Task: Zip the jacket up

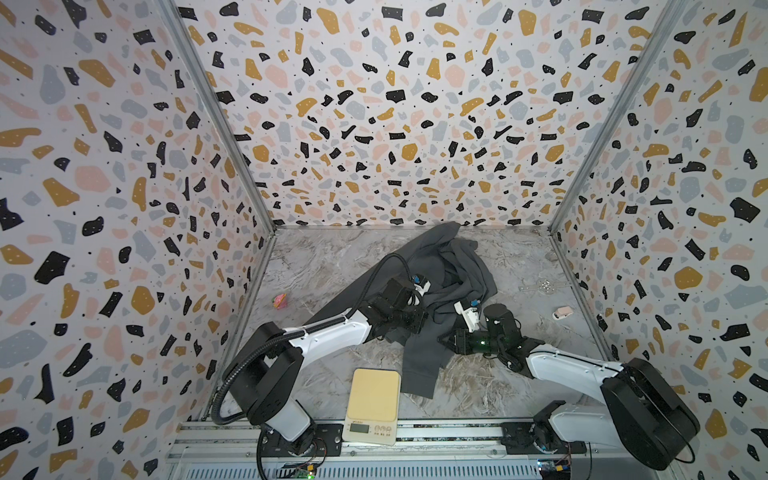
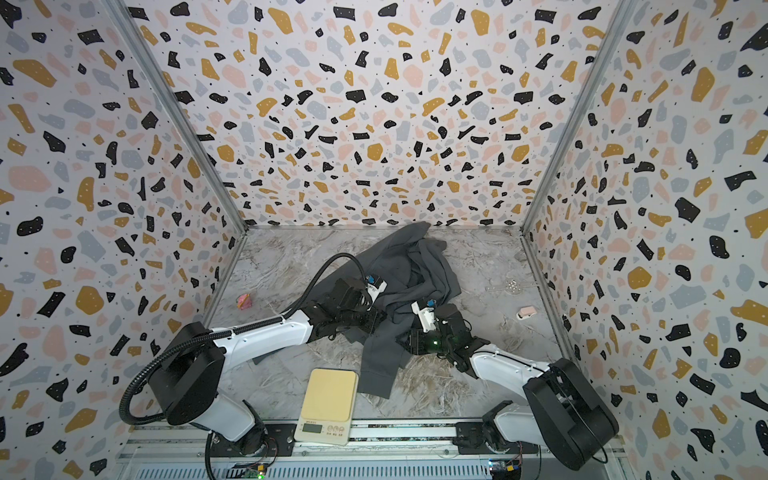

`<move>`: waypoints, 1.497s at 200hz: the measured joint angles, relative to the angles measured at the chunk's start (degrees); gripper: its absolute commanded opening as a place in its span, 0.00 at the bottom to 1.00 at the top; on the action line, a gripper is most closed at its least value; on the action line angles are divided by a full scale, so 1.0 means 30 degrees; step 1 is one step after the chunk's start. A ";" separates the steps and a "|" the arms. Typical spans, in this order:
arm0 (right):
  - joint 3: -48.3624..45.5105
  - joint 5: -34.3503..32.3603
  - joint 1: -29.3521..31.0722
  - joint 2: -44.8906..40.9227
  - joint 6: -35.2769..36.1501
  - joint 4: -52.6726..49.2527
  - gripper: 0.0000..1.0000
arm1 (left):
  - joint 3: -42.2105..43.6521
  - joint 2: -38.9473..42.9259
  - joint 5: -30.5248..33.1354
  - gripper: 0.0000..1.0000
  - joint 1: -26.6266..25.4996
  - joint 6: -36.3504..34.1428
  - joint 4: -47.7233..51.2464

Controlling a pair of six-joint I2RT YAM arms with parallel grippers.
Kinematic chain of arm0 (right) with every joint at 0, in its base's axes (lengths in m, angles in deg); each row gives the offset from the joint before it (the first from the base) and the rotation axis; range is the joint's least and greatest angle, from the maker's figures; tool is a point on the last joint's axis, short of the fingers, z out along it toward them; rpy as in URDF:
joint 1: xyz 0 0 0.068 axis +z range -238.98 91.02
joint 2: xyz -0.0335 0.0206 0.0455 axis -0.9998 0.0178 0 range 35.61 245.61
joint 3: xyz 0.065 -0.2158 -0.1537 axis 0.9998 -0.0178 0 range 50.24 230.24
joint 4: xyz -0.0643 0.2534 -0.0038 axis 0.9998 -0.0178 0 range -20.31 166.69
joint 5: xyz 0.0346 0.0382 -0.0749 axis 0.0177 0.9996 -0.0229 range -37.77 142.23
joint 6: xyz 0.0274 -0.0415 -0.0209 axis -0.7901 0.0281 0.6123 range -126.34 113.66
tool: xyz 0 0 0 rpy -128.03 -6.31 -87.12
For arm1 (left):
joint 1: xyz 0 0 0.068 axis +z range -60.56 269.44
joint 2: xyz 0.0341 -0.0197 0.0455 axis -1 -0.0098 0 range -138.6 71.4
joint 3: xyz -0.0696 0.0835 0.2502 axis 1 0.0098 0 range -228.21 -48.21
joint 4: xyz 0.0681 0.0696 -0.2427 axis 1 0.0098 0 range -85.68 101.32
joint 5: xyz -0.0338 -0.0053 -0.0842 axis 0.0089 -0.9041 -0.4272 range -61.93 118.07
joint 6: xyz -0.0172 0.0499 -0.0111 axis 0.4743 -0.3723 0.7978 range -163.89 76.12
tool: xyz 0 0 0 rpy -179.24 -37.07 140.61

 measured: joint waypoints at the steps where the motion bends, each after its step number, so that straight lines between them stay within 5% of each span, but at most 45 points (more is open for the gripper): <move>1: 0.0007 0.0000 0.0000 0.0015 0.0029 0.0007 0.00 | 0.0000 -0.0007 0.0015 0.43 0.0000 0.0000 -0.0022; 92: 0.0670 -0.1676 -0.0466 0.0044 0.0882 -0.3162 0.00 | -0.0029 -0.2477 0.0648 0.55 -0.0219 -0.0022 -0.0882; 223: 0.0459 -0.6513 -0.3206 -0.2863 0.0313 -0.9224 0.00 | 0.0146 -0.1217 1.1562 0.65 -0.5508 -0.3461 0.1260; 299: 0.0299 -0.6987 -0.3963 -0.3359 0.0408 -1.0105 0.00 | 0.0306 -0.2025 0.9697 0.65 -0.6870 -0.4481 0.0350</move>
